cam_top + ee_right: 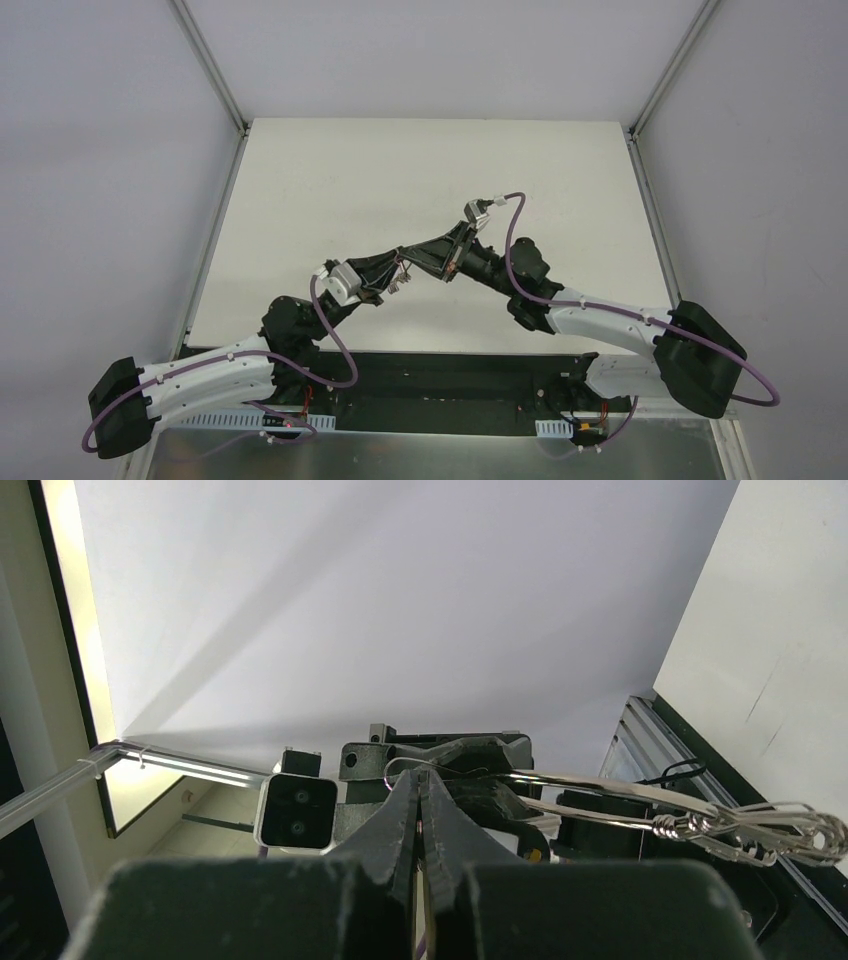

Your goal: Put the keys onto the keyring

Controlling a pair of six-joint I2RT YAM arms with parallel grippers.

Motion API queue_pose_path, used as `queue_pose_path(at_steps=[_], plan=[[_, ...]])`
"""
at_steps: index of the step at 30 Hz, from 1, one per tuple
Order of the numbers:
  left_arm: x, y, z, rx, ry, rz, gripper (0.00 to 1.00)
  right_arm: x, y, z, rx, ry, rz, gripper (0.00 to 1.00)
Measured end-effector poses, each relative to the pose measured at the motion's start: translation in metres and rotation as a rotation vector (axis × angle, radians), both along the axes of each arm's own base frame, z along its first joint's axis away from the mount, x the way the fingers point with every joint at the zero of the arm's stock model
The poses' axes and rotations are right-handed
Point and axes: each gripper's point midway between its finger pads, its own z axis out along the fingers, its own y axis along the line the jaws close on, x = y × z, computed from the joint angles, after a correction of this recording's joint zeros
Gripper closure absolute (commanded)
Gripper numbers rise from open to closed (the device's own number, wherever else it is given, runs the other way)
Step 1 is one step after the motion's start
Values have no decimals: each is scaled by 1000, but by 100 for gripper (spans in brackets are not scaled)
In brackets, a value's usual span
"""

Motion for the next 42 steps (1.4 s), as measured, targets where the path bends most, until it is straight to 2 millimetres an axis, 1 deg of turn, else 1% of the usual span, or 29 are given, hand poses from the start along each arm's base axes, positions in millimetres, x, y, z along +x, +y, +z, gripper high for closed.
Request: queue_pose_path(at_steps=[15,21,23,26,28,32,36,38,42], plan=[[1,3,9,-39,-16,12,100,4,4,17,-1,-26,-6,100],[-1,0,8,-33,-15,-2,100,9,4,27,9,-36,-20,100],[-2,-2,4,-18,-9,-10,100,10,4,36,26,-47,-26,100],[0,-7,-11,27,15,-15,100,10,3,57,68,-76,-31,100],[0,-8,-18,45,26,-16,100,10,1,61,78,-82,-34,100],[-2,-6,-17,43,22,-21,100,11,0,59,71,-82,-41,100],[-4,-4,-11,26,10,-25,100,9,-3,46,32,-78,-52,100],[-5,-4,-11,25,8,-28,100,7,-7,39,-1,-80,-58,100],[-5,-5,-15,38,15,-30,100,2,-17,38,-55,-120,-78,100]])
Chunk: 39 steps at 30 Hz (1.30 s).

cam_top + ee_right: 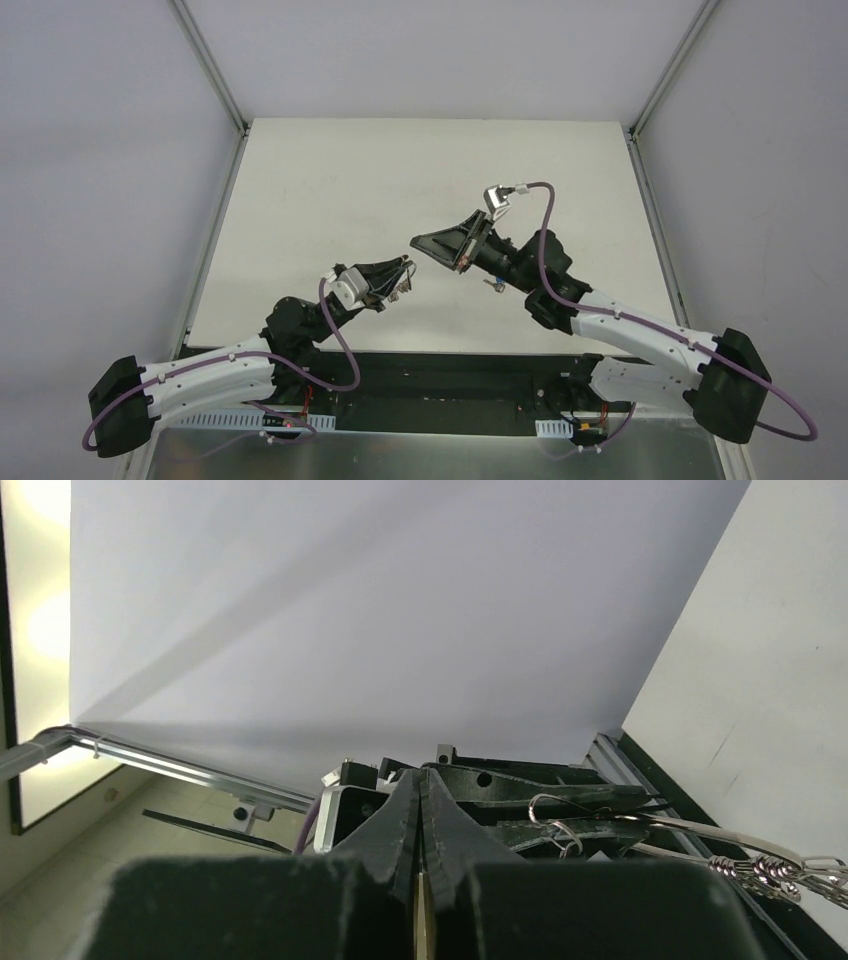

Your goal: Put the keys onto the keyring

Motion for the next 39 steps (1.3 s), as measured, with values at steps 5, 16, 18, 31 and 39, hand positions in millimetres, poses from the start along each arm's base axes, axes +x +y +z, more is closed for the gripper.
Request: queue_pose_path(at_steps=[5,16,18,31,39], plan=[[-1,-2,-5,17,10,-8,100,-8,-16,7,-35,-61,-29,85],[-6,-7,-12,38,31,-49,85,-10,-23,-18,-168,-71,-48,62],[-7,-9,-15,48,36,-61,80,-11,-25,-21,-182,-72,-48,61],[-15,-13,-6,52,105,-118,68,-14,-35,-51,-341,-80,-51,57],[-20,-15,1,37,170,-152,68,-17,-46,-63,-425,-103,-64,50]])
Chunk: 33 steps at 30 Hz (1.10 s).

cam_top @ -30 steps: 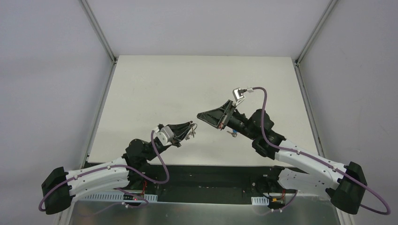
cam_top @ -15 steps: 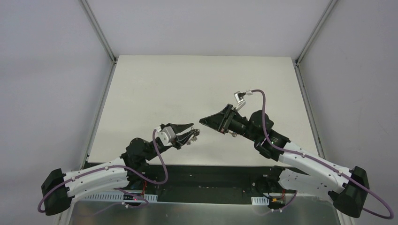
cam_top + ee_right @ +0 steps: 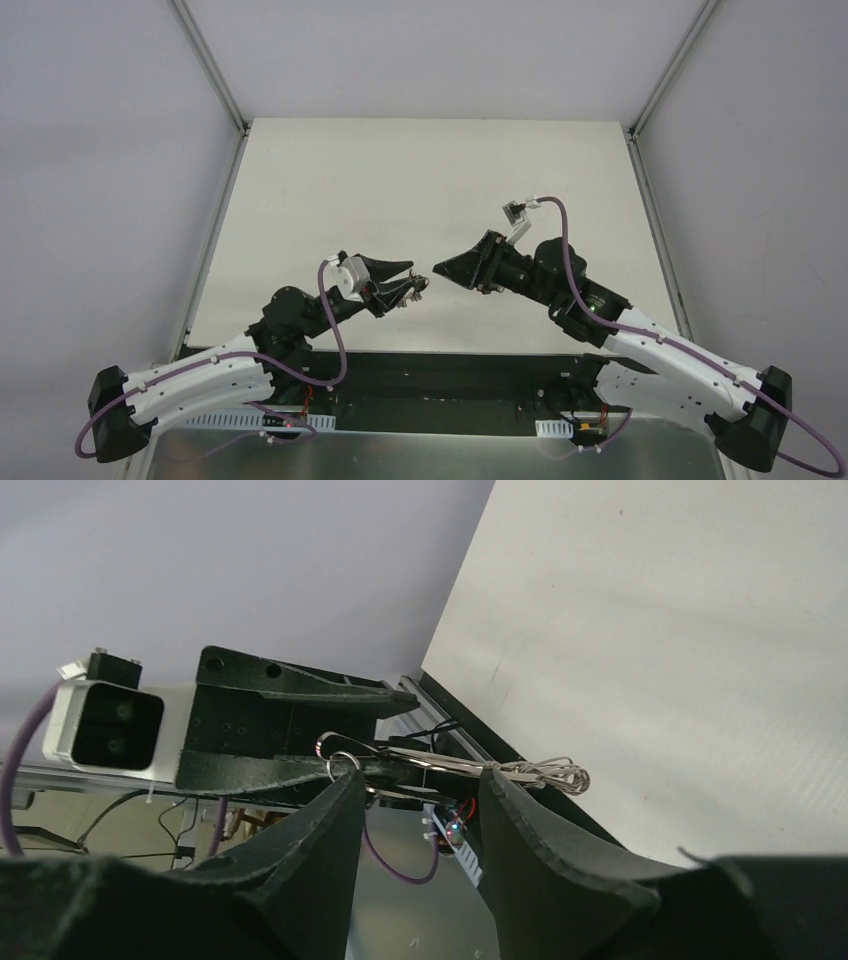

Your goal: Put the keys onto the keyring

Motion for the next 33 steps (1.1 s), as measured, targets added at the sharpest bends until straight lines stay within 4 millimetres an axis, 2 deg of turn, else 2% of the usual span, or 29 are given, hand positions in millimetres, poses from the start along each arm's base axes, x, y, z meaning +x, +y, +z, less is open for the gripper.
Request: queue_pose_path(at_steps=[11,20,33], plan=[[-6,-3,29,-78,116,-39,69,-5,-17,-8,-109,-135,14,48],[-7,-8,21,-79,194,-58,72,-19,-12,-13,-177,-294,118,49],[-14,-13,23,-91,218,-108,73,-36,0,-31,-273,-555,271,53]])
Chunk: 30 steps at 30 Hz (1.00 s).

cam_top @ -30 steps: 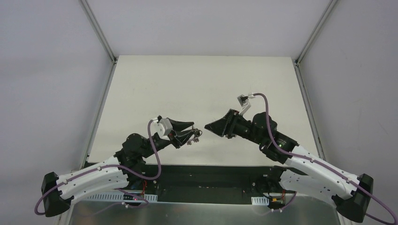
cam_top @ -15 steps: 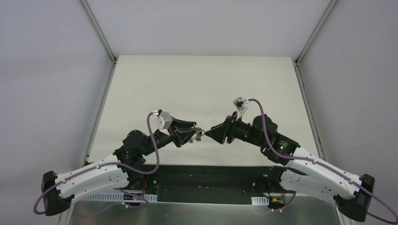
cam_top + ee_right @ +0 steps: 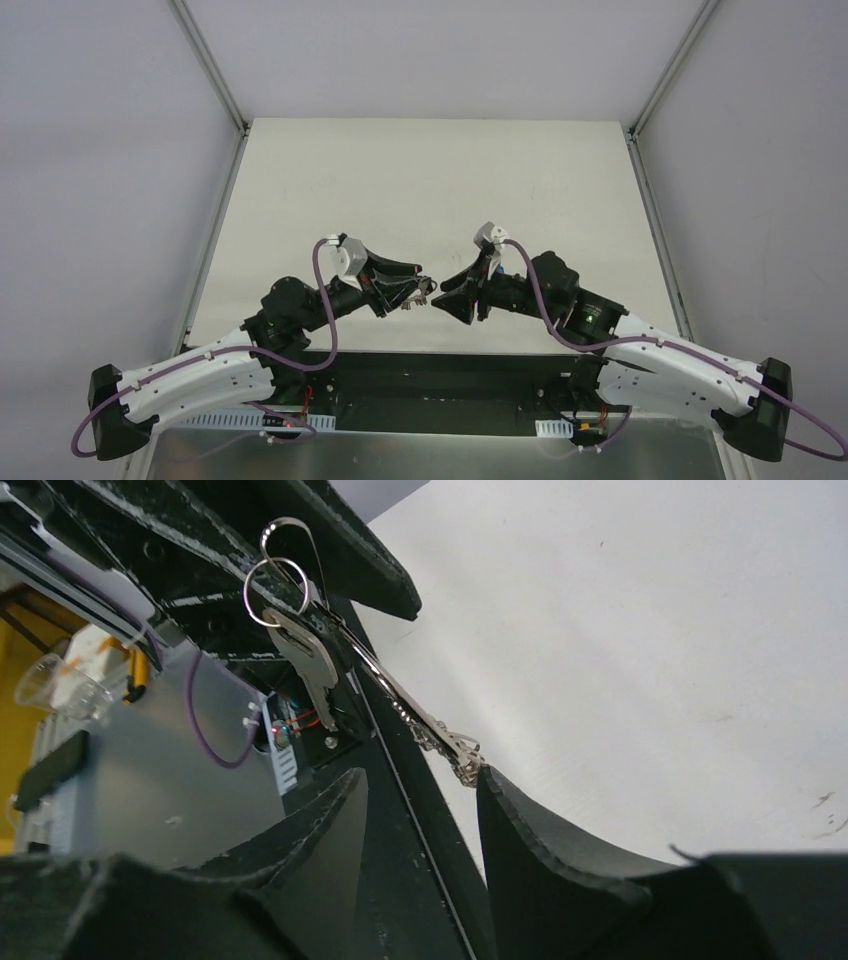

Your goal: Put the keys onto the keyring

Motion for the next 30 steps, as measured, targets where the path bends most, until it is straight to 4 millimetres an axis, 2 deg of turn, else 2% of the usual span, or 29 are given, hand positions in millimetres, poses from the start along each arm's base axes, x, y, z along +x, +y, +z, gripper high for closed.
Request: queue_pose_path(at_steps=[11,13,14,15,16,23,30], plan=[[-7,0,5,-11,2,-34,73,1,9,-3,-41,-233,72,52],[-9,0,6,-13,-1,-42,73,3,12,-4,-46,-258,80,61],[-9,0,6,-14,-2,-44,73,3,13,-5,-49,-266,84,71],[-10,0,6,-14,-3,-48,73,4,14,-6,-55,-273,89,88],[-11,0,6,-14,-4,-55,73,5,16,-8,-61,-277,93,100],[-16,1,9,-22,-10,-72,68,0,24,-18,-75,-272,143,100],[-20,3,26,-68,-37,-86,68,-9,25,-22,-77,-258,171,100]])
